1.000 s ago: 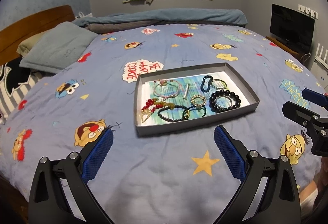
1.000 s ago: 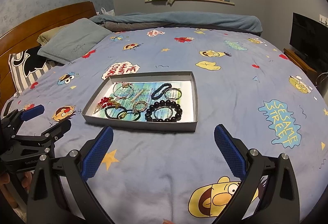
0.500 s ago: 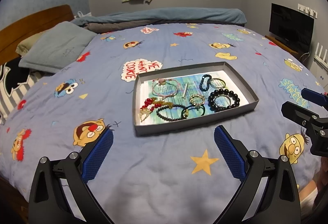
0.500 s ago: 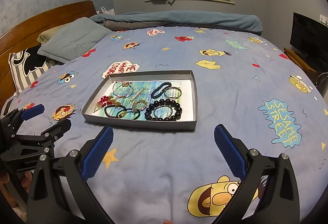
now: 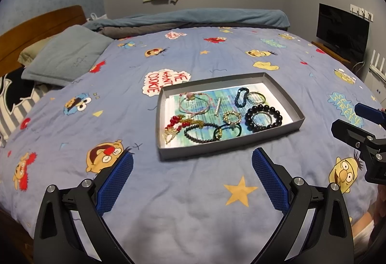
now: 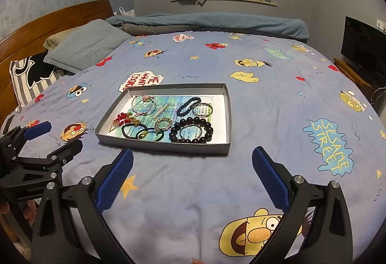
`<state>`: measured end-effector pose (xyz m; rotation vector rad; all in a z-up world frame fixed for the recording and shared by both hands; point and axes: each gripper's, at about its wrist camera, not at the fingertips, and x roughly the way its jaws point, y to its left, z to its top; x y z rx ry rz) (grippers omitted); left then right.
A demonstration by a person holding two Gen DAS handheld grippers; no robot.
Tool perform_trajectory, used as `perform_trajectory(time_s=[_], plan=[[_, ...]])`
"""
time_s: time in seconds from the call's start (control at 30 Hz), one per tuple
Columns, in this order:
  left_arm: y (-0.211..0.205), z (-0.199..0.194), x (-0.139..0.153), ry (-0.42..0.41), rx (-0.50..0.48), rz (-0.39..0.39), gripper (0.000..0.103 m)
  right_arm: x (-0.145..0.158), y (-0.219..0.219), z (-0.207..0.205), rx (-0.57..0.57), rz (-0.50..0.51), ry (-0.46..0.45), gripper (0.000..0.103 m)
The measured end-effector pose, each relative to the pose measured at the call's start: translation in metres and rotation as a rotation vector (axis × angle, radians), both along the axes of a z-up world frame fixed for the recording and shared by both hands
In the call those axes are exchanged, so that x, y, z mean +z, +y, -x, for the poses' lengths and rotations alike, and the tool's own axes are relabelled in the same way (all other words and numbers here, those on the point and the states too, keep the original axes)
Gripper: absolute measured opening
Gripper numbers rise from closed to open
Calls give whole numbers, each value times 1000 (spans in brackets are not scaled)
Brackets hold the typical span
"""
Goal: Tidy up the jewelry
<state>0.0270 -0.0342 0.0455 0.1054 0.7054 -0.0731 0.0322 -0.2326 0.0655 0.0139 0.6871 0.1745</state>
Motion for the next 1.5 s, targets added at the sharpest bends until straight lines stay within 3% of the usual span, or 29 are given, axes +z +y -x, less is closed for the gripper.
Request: perform_trajectory(time_s=[1.1,1.5], plan=[[-2,0,-9,2,-13,0,98,-6,-1,-1,3,4,15,97],[6,2,-3,-72,-18,-5,98,-9,-1,-4,1,4,25,97]])
